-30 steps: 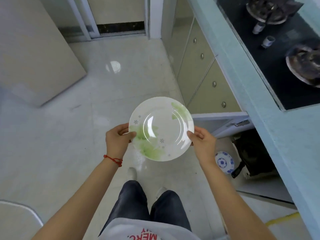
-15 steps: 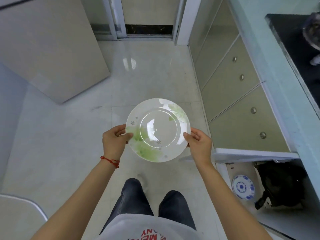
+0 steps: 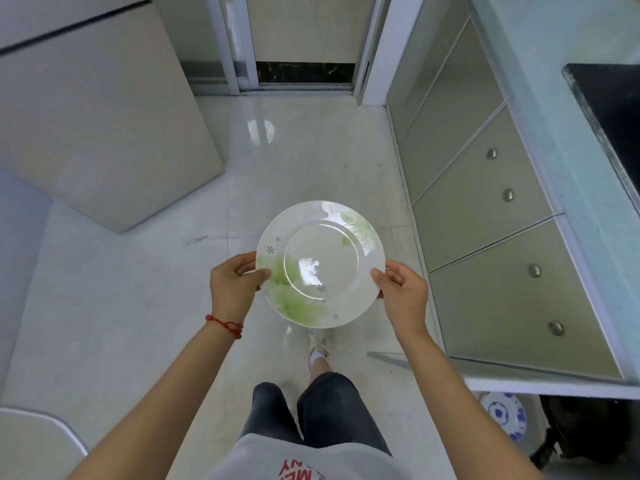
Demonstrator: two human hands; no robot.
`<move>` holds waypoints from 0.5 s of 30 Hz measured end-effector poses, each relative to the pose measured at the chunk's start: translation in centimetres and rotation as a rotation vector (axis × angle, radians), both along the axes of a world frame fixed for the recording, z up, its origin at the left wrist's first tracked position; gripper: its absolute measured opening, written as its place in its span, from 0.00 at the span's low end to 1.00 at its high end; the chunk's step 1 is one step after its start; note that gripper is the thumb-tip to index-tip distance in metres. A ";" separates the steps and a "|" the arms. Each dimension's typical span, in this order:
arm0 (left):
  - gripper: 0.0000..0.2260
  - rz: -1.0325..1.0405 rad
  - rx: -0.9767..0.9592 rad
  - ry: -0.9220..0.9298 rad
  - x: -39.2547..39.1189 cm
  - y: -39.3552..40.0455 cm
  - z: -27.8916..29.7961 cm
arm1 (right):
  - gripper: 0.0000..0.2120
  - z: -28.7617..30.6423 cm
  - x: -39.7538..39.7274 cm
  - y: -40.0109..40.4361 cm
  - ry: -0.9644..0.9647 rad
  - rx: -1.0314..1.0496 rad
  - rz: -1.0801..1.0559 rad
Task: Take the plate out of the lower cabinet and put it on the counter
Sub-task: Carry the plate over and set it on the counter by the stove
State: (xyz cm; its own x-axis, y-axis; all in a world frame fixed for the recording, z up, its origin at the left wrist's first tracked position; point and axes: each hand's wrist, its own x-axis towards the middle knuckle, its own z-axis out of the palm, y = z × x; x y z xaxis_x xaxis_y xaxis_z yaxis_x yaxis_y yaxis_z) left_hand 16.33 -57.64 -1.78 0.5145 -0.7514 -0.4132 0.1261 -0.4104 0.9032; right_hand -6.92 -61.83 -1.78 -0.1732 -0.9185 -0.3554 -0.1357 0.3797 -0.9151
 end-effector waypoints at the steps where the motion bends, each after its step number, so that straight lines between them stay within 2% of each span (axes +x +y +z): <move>1: 0.14 0.002 0.002 -0.001 0.1 -1.3 -0.1 | 0.10 -0.1 0.1 -1.3 -0.004 -0.001 -0.001; 15: 0.14 0.023 -0.014 -0.027 1.9 -19.8 1.3 | 0.10 0.4 2.0 -20.8 0.000 -0.051 0.059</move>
State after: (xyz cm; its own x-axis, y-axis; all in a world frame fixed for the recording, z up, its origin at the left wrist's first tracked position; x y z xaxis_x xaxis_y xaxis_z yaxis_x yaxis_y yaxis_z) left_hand 18.22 -77.46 -0.50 0.5427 -0.7446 -0.3888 0.1114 -0.3950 0.9119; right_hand -4.89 -82.60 -1.34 -0.1183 -0.9441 -0.3078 -0.1563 0.3238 -0.9331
